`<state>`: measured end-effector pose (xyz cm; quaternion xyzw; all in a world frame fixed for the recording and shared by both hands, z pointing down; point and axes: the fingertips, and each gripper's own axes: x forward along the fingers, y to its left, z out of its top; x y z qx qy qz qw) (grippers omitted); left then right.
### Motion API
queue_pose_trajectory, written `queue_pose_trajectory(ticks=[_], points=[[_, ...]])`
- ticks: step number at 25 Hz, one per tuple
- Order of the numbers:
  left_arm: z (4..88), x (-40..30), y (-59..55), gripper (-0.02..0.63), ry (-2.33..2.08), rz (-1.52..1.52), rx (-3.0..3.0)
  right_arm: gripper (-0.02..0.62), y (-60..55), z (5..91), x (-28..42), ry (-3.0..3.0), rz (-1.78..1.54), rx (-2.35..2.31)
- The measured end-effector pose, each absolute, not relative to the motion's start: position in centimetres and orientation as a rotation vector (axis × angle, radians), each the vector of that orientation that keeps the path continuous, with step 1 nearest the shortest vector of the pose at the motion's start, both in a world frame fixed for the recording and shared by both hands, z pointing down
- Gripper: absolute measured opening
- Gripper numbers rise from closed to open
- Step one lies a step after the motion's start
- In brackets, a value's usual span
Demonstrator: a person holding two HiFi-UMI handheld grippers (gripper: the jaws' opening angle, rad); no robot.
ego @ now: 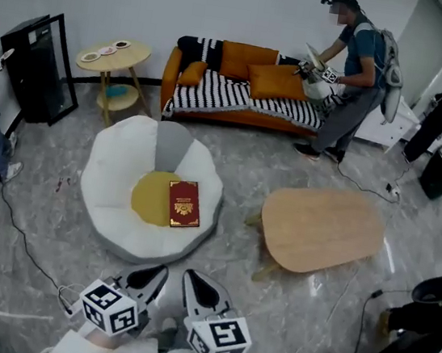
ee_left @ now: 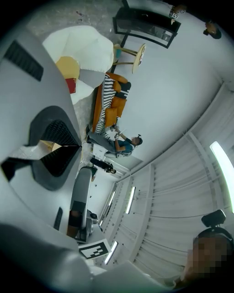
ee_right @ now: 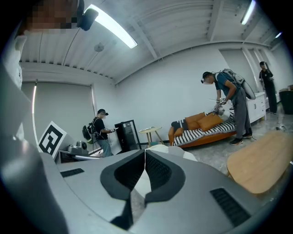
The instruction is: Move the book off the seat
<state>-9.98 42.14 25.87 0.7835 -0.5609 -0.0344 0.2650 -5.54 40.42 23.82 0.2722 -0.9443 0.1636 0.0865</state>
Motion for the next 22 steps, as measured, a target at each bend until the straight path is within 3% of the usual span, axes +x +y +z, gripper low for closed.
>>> queue_pose_trajectory(ticks=[12,22], points=[[26.2,-13.5,35.1,0.008,-1.58,-0.102,2.09,0.012,33.1,23.9,-9.2,-2.863,0.466,0.71],[25.0,-16.4,22.6,0.008,-1.64,-0.121,2.064,0.012,20.6,22.7,-12.5,-2.846,0.408,0.631]])
